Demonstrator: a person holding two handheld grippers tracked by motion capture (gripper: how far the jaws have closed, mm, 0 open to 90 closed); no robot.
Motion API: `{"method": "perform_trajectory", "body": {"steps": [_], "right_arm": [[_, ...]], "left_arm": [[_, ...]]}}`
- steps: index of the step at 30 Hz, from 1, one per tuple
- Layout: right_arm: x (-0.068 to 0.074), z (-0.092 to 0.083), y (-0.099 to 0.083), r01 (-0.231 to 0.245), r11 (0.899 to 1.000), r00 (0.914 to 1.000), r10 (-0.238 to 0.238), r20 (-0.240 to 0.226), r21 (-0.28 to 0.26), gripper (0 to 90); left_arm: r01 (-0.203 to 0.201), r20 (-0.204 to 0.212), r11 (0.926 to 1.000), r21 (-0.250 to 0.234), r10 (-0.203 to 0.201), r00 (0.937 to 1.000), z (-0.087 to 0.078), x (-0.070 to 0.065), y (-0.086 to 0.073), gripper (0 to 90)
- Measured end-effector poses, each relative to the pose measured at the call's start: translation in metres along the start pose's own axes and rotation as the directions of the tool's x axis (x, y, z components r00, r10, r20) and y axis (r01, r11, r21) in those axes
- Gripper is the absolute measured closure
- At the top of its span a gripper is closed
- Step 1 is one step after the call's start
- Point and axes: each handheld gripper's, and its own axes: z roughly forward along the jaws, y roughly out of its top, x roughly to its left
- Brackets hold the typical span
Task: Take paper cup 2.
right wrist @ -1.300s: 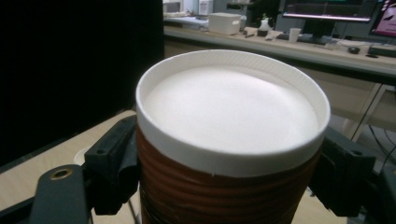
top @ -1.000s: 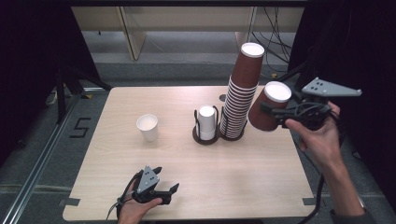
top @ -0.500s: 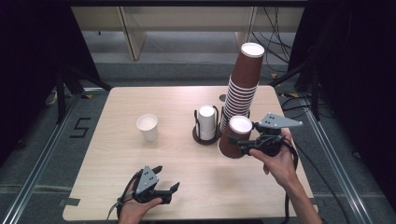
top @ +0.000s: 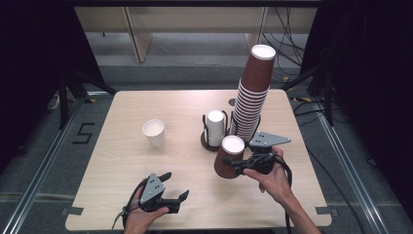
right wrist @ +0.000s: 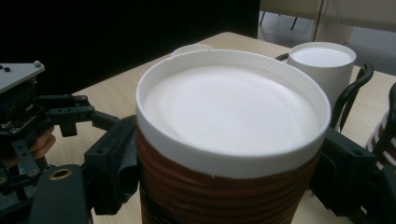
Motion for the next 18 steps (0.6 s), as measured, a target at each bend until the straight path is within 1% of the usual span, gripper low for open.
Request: {"method": "perform_trajectory", "body": {"steps": [1, 2, 3, 4, 5, 6, 7, 8, 9, 10, 11, 12, 13, 15, 16, 17, 18], "right_arm": [[0.000, 0.002, -0.001, 0.023, 1.000, 0.9996, -0.023, 0.017, -0.013, 21.3], [0.002, 0.003, -0.002, 0.002, 1.000, 0.9999, -0.002, -0.014, -0.002, 21.3], [0.003, 0.003, -0.002, 0.003, 1.000, 1.0000, -0.003, -0.004, 0.011, 21.3], [0.004, 0.005, -0.003, -0.003, 1.000, 0.9996, 0.004, -0.029, 0.008, 21.3], [0.005, 0.005, -0.004, 0.002, 1.000, 0.9999, -0.001, -0.015, 0.023, 21.3], [0.006, 0.006, -0.004, 0.010, 1.000, 0.9998, -0.010, -0.020, 0.015, 21.3], [0.008, 0.006, -0.005, -0.005, 1.000, 0.9998, 0.005, -0.018, 0.026, 21.3], [0.010, 0.007, -0.005, -0.018, 1.000, 0.9996, 0.019, -0.023, 0.022, 21.3], [0.008, 0.009, -0.005, 0.012, 1.000, 0.9991, -0.012, -0.040, 0.014, 21.3], [0.009, 0.009, -0.006, 0.016, 1.000, 0.9994, -0.015, -0.030, 0.015, 21.3], [0.011, 0.009, -0.006, 0.002, 1.000, 0.9994, -0.001, -0.036, 0.020, 21.3], [0.011, 0.009, -0.006, 0.018, 1.000, 0.9994, -0.017, -0.031, 0.020, 21.3], [0.011, 0.011, -0.007, 0.015, 1.000, 0.9987, -0.014, -0.049, 0.012, 21.3], [0.014, 0.013, -0.007, 0.026, 1.000, 0.9991, -0.026, -0.034, 0.010, 21.3], [0.015, 0.014, -0.008, 0.017, 1.000, 0.9981, -0.016, -0.059, 0.014, 21.3], [0.017, 0.014, -0.008, 0.006, 1.000, 0.9986, -0.005, -0.053, 0.020, 21.3], [0.018, 0.015, -0.007, 0.009, 1.000, 0.9983, -0.008, -0.057, 0.025, 21.3]], "left_arm": [[-0.003, 0.005, 1.0000, -0.002, 0.003, 1.0000, 0.000, 0.000, 0.000, 14.8], [-0.002, 0.008, 1.0000, -0.007, 0.002, 1.0000, 0.001, -0.001, 0.000, 14.7], [-0.005, 0.008, 1.0000, -0.008, 0.005, 1.0000, 0.001, -0.001, 0.000, 14.8], [-0.004, 0.010, 0.9999, -0.010, 0.004, 0.9999, 0.001, -0.002, 0.000, 14.8], [-0.006, 0.014, 0.9999, -0.012, 0.006, 0.9999, 0.001, -0.002, 0.001, 14.8], [-0.007, 0.014, 0.9999, -0.013, 0.007, 0.9999, 0.001, -0.002, 0.001, 14.8], [-0.009, 0.015, 0.9999, -0.013, 0.010, 0.9998, 0.001, -0.002, 0.001, 14.8], [-0.008, 0.014, 0.9999, -0.014, 0.008, 0.9999, 0.001, -0.002, 0.001, 14.8], [-0.007, 0.014, 0.9999, -0.014, 0.007, 0.9999, 0.001, -0.002, 0.001, 14.8], [-0.005, 0.020, 0.9997, -0.026, 0.006, 0.9998, 0.001, -0.001, 0.001, 14.7], [-0.007, 0.023, 0.9996, -0.026, 0.008, 0.9997, 0.001, -0.001, 0.001, 14.7], [-0.009, 0.021, 0.9997, -0.024, 0.009, 0.9997, 0.001, -0.001, 0.001, 14.7], [-0.008, 0.023, 0.9996, -0.027, 0.009, 0.9997, 0.001, -0.002, 0.001, 14.8], [-0.009, 0.025, 0.9996, -0.028, 0.010, 0.9996, 0.001, -0.002, 0.001, 14.7], [-0.011, 0.026, 0.9996, -0.027, 0.011, 0.9996, 0.001, -0.002, 0.001, 14.7], [-0.013, 0.027, 0.9995, -0.029, 0.014, 0.9995, 0.002, -0.003, 0.001, 14.8], [-0.014, 0.029, 0.9994, -0.031, 0.015, 0.9995, 0.002, -0.003, 0.002, 14.7]]}}
